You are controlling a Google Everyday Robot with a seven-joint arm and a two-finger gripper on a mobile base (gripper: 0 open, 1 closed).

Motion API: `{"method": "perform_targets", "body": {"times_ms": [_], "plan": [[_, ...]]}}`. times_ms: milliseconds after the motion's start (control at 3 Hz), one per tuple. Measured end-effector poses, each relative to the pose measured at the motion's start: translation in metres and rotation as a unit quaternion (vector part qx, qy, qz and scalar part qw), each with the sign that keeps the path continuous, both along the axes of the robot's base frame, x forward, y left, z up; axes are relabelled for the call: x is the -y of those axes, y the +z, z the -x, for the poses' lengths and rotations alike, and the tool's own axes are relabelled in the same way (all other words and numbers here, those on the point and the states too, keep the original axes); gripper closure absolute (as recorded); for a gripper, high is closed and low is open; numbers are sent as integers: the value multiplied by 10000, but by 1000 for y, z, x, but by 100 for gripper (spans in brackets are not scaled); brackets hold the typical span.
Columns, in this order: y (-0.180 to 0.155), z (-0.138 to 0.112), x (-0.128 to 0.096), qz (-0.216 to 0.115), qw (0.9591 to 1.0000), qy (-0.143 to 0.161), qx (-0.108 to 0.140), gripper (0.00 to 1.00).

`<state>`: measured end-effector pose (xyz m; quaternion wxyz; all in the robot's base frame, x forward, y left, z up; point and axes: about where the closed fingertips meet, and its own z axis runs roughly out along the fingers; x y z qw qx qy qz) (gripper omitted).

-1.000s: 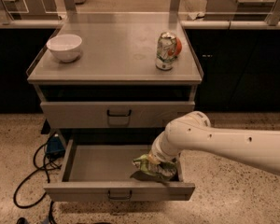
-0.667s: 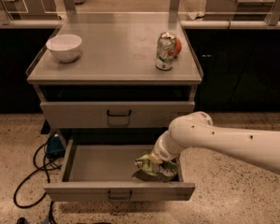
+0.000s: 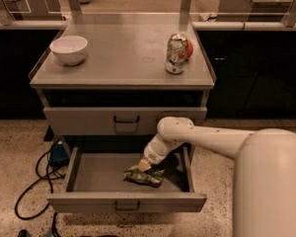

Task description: Place green jalapeno chip bag into middle drawer

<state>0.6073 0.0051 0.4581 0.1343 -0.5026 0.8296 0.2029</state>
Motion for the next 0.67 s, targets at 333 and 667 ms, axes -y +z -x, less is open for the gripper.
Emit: {"method": "perform_targets", "body": {"times_ms": [333,667], "plan": [[-17,-20,-7,-145,9998,-142,-36,77],[-17,-20,-7,-144,9998,-142,-37,58]]}}
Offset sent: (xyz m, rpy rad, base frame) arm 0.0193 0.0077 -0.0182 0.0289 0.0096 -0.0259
